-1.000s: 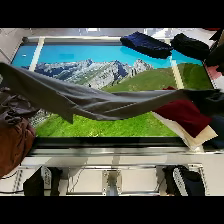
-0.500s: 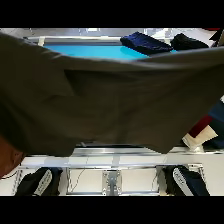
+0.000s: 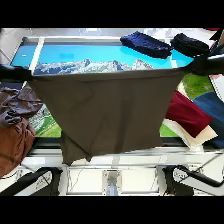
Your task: Fold the shirts.
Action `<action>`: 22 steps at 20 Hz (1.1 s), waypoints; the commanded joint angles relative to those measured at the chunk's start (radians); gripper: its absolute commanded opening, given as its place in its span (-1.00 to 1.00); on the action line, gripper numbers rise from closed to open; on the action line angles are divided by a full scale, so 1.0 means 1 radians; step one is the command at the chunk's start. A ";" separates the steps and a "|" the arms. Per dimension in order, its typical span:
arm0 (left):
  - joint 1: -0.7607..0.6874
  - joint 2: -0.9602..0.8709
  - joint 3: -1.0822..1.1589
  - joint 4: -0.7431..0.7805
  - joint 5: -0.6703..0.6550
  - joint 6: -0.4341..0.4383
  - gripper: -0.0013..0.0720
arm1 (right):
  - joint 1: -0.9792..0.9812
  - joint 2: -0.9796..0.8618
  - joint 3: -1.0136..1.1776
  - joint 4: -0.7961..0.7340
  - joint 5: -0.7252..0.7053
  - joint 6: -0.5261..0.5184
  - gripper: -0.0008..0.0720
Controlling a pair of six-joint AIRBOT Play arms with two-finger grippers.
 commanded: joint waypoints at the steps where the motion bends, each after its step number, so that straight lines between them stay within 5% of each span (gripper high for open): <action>1: 0.010 -0.191 -0.057 0.020 0.368 0.008 -0.94 | 0.065 -0.194 -0.061 -0.008 -0.188 0.012 -0.94; 6: 0.008 -0.292 -0.058 -0.038 0.549 0.005 -0.94 | 0.111 -0.344 -0.061 -0.009 -0.392 0.055 -0.94; 12: 0.016 -0.303 -0.089 -0.023 0.220 0.001 -0.93 | 0.126 -0.353 -0.066 -0.092 -0.303 0.055 -0.94; 22: 0.023 -0.429 -0.212 -0.036 0.257 -0.045 -0.93 | 0.220 -0.358 -0.356 -0.146 -0.459 0.055 -0.93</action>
